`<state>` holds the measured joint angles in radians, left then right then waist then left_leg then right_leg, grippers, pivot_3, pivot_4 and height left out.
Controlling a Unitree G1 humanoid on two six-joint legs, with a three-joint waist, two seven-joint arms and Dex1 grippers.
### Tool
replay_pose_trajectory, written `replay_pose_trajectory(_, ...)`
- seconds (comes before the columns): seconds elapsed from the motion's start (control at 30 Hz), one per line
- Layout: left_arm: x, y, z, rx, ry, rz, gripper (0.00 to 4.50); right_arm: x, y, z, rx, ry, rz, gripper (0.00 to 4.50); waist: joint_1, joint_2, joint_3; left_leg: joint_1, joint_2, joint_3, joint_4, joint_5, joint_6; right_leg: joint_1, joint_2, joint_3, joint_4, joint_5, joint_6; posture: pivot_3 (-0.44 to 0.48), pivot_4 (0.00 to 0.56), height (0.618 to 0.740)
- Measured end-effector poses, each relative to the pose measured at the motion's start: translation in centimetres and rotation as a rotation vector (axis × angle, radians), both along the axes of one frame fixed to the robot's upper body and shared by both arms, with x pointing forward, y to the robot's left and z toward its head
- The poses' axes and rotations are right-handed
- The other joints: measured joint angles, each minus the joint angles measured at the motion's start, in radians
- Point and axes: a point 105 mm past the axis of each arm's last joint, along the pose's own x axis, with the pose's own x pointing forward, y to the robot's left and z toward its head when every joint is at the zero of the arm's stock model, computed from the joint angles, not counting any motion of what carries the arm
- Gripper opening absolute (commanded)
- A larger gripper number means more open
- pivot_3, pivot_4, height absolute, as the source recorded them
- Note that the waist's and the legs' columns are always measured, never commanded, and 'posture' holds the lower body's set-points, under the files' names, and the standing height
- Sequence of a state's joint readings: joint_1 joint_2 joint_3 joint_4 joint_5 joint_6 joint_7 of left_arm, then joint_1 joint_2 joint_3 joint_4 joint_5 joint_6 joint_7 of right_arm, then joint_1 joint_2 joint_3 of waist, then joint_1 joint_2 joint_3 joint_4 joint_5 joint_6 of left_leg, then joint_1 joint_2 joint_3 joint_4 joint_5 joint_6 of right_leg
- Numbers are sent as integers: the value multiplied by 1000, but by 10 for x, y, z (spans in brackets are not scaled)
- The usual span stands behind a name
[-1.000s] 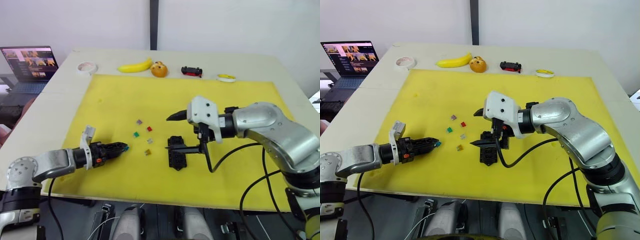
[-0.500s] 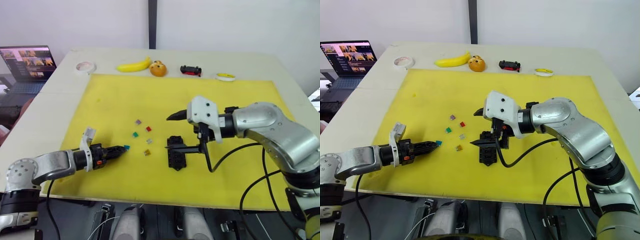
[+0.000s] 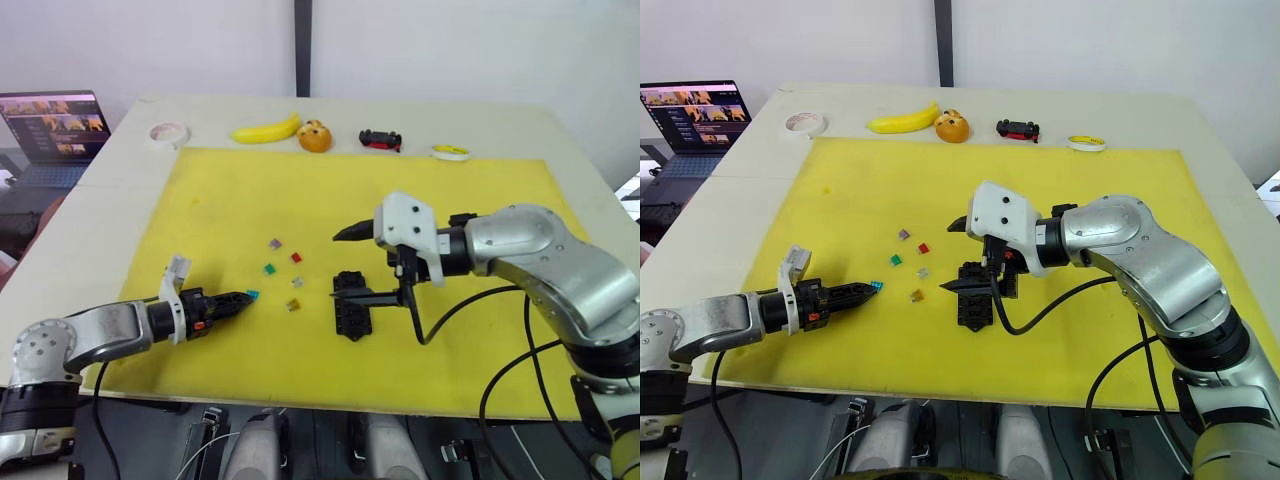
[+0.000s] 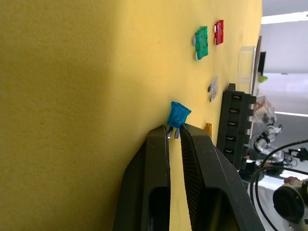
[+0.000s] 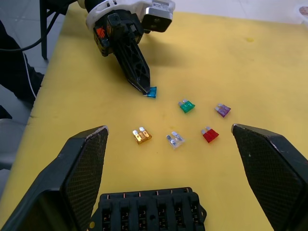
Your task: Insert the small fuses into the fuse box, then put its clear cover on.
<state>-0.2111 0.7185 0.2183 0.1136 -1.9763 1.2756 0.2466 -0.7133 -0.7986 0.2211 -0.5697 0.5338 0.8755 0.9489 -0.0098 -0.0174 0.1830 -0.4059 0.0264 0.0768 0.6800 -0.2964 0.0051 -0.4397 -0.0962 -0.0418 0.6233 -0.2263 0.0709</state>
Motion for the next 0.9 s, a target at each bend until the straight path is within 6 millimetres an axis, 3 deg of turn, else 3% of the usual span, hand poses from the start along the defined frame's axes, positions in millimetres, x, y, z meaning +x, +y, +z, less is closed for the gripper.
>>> replay_pose_trajectory(0.7, -5, 5, 3, 4, -26, 13, 234, -4, 2, 0, -4, 2, 11, 4406, -8, 0, 0, -1, 0, 0, 0, 0, 0, -2, 1, 0, 0, 0, 0, 0, 150, 737)
replay_pose_trajectory(0.9, -4, 8, 12, 23, -142, -7, 234, -4, 1, -1, -2, 8, 11, 4406, -5, 0, 0, -2, 0, 0, 0, 0, -1, -3, 1, -1, 0, 0, 0, 0, 150, 737)
